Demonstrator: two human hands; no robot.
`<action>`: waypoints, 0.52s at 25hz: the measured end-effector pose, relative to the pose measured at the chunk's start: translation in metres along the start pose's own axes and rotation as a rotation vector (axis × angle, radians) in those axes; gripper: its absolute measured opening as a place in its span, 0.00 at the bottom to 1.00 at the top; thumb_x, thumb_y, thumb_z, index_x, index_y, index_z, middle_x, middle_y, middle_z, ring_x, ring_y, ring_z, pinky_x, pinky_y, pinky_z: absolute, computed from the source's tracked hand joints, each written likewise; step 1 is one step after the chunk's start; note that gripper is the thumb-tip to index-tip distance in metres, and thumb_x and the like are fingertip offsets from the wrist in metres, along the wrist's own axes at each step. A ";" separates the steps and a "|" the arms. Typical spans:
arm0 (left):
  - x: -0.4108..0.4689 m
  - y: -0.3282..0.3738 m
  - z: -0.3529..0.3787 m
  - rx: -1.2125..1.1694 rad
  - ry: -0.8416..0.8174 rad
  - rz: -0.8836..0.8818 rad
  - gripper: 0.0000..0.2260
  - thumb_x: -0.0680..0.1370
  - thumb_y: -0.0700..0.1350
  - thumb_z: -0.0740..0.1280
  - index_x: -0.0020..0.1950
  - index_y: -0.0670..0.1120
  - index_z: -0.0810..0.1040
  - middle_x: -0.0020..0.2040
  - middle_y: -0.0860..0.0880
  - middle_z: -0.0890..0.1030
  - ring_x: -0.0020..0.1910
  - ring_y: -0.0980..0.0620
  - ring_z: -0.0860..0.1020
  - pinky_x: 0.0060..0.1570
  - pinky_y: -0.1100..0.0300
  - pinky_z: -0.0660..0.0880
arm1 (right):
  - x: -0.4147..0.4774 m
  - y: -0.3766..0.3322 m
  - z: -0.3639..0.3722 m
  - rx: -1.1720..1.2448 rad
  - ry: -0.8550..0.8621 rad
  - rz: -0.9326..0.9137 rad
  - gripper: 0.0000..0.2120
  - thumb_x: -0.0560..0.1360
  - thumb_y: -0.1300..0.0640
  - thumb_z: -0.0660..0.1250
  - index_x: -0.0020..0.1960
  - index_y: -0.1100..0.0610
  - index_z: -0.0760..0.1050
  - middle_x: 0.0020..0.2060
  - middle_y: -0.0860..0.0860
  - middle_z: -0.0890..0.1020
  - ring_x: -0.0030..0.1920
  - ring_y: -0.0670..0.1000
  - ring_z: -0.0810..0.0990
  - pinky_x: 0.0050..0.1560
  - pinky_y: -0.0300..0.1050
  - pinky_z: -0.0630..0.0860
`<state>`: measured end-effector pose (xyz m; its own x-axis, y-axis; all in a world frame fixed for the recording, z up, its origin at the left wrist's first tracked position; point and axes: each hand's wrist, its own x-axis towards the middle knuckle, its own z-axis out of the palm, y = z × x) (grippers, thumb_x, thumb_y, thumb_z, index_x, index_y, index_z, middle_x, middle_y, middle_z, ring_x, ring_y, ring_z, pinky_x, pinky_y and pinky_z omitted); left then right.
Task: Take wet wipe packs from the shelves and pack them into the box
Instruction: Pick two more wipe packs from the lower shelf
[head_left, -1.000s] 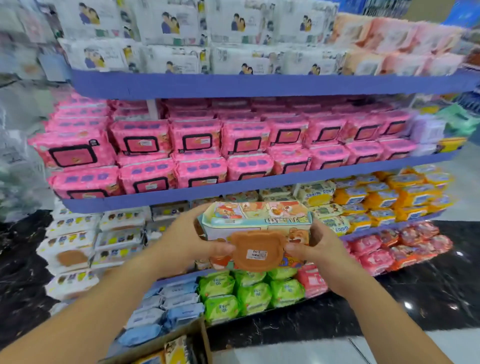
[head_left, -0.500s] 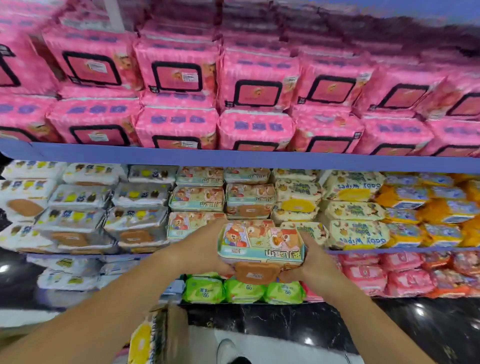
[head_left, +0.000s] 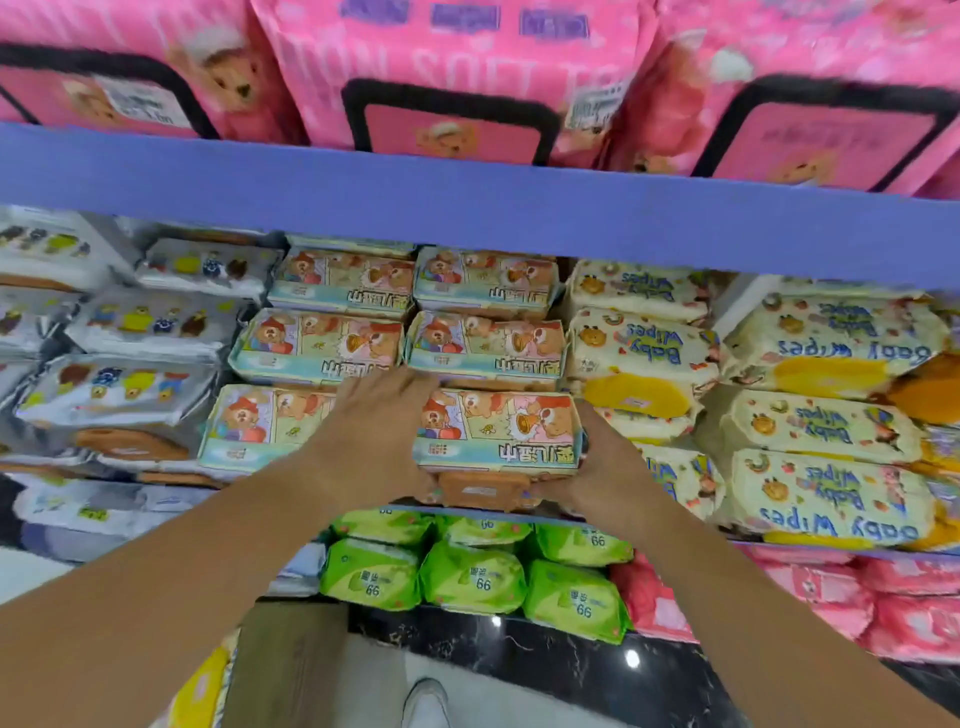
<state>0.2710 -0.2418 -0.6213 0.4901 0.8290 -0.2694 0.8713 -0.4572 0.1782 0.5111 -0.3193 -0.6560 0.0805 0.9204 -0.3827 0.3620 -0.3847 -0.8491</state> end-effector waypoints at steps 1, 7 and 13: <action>-0.004 -0.001 0.005 -0.003 0.005 -0.026 0.51 0.66 0.66 0.76 0.82 0.50 0.56 0.75 0.49 0.65 0.73 0.46 0.62 0.74 0.50 0.57 | 0.002 0.003 0.004 -0.005 0.003 0.008 0.38 0.63 0.64 0.83 0.66 0.44 0.72 0.52 0.37 0.82 0.54 0.38 0.80 0.51 0.37 0.76; -0.044 0.031 -0.020 -0.443 0.005 -0.167 0.41 0.76 0.53 0.73 0.83 0.50 0.54 0.79 0.51 0.61 0.78 0.50 0.59 0.76 0.52 0.58 | -0.035 -0.026 -0.007 0.072 0.016 0.083 0.26 0.75 0.56 0.74 0.69 0.46 0.69 0.56 0.35 0.76 0.58 0.39 0.76 0.55 0.37 0.71; -0.142 0.088 -0.097 -1.096 0.201 -0.534 0.30 0.81 0.61 0.64 0.80 0.53 0.62 0.79 0.52 0.65 0.75 0.49 0.67 0.66 0.51 0.66 | -0.126 -0.107 -0.029 0.110 0.004 0.103 0.31 0.80 0.39 0.63 0.79 0.48 0.61 0.77 0.46 0.66 0.75 0.50 0.66 0.73 0.51 0.65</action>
<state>0.2752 -0.3683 -0.4754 -0.0173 0.9078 -0.4191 0.4326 0.3847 0.8154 0.4893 -0.3918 -0.5061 0.1161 0.8758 -0.4686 0.2480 -0.4824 -0.8401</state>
